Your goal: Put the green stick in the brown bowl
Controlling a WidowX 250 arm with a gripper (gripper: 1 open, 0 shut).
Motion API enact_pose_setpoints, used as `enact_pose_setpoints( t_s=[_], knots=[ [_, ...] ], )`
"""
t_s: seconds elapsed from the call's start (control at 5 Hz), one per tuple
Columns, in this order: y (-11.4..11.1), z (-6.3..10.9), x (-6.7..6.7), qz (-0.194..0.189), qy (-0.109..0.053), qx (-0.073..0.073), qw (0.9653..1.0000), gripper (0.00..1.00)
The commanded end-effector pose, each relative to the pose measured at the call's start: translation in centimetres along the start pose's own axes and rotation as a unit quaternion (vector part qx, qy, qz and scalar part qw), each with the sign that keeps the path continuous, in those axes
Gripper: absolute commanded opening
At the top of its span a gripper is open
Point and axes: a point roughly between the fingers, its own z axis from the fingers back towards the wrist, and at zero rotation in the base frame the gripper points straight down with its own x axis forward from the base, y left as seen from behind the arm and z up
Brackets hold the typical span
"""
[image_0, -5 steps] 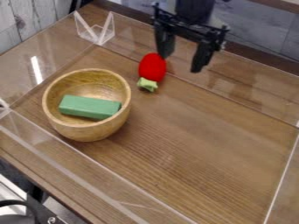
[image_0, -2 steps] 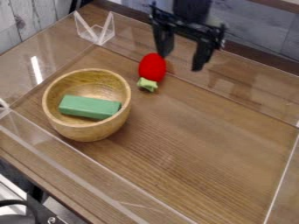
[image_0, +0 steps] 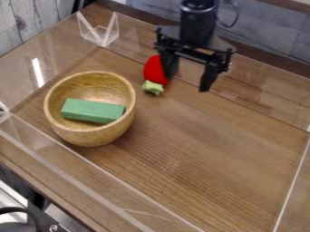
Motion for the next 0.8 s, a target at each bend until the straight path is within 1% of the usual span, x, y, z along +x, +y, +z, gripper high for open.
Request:
enact_pose_setpoints(
  t_s=[0.0, 0.2, 0.4, 0.6],
  knots=[
    [0.6, 2.9, 0.1, 0.026, -0.059, -0.008, 0.9979, 1.00],
    [0.2, 3.5, 0.8, -0.005, -0.072, -0.012, 0.9973, 1.00],
    [-0.1, 3.5, 1.4, -0.039, -0.080, -0.014, 0.9959, 1.00],
    [-1.2, 3.1, 2.1, -0.079, -0.080, -0.016, 0.9934, 1.00]
  ],
)
